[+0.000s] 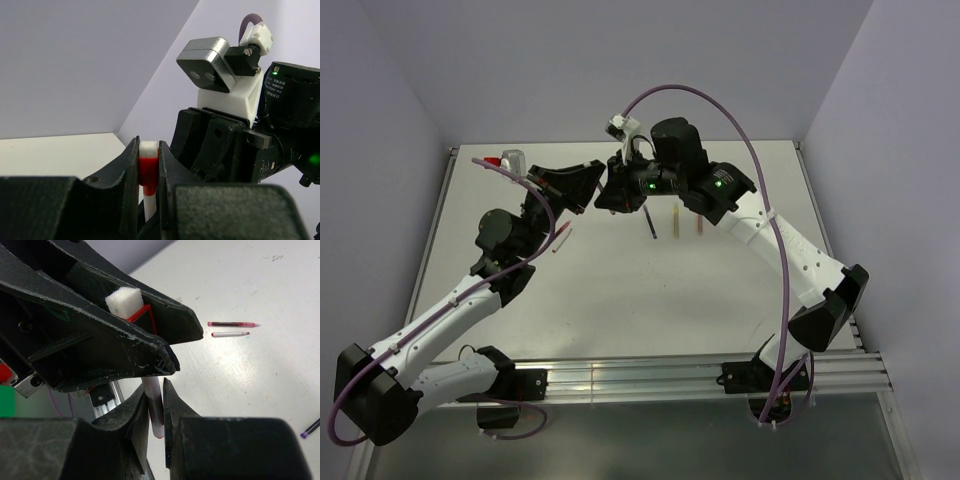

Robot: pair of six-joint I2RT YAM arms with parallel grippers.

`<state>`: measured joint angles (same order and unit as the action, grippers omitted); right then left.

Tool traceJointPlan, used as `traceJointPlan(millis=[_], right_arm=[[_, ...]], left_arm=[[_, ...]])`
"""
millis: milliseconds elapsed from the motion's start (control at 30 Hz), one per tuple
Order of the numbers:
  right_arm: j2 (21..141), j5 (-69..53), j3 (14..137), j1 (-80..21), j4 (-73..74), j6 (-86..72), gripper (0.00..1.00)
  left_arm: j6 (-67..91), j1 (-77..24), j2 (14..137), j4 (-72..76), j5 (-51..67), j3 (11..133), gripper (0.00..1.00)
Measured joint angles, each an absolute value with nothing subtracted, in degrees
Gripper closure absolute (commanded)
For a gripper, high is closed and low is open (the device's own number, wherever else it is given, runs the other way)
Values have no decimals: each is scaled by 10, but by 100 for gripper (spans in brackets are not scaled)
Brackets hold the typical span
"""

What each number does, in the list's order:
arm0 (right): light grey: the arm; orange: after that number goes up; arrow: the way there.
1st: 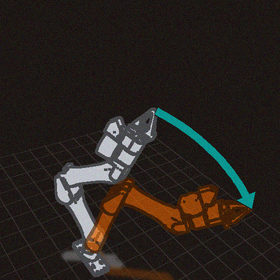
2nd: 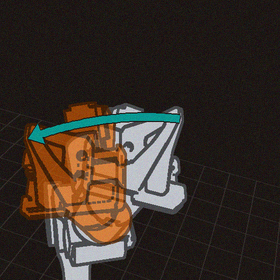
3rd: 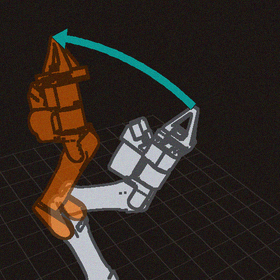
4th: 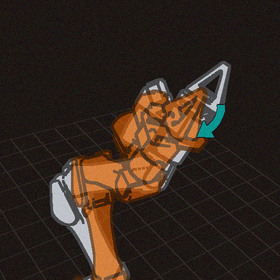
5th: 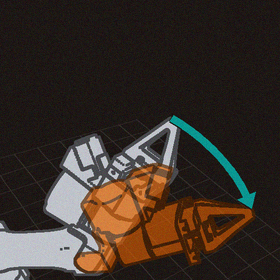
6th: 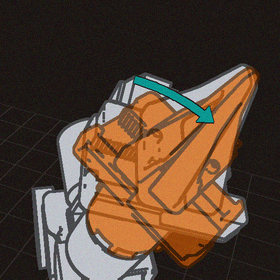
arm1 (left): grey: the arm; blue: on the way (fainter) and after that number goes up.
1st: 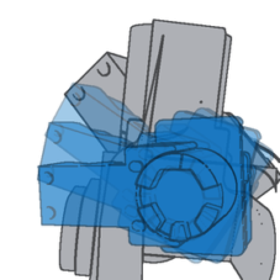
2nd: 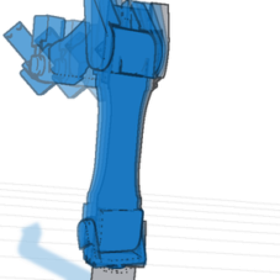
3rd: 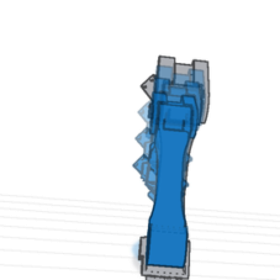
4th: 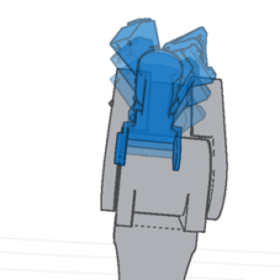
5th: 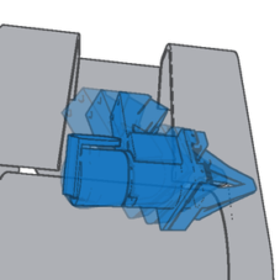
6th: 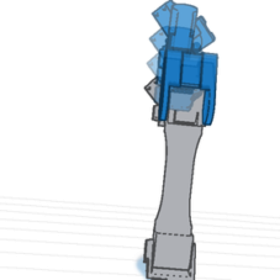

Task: Insert the pens into the pen caps
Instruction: Insert the pen cap onto the pen.

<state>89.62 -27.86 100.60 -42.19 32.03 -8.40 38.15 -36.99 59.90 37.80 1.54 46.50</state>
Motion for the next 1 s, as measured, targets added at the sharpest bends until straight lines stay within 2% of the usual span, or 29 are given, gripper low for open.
traceJointPlan(millis=[200, 300, 500, 667, 1000], right_arm=[[896, -295, 1006, -415, 320, -93, 100], [896, -342, 1002, -399, 311, -118, 100], [857, -490, 895, -345, 171, -212, 100], [833, -562, 832, -326, 65, -272, 100], [797, -661, 803, -292, -79, -353, 100]], left_arm=[[382, -370, 599, 377, 16, 466, 100], [382, -370, 599, 370, 25, 475, 100], [387, -370, 603, 346, 76, 495, 100], [400, -370, 606, 351, 119, 501, 100], [439, -370, 596, 408, 204, 507, 100]])
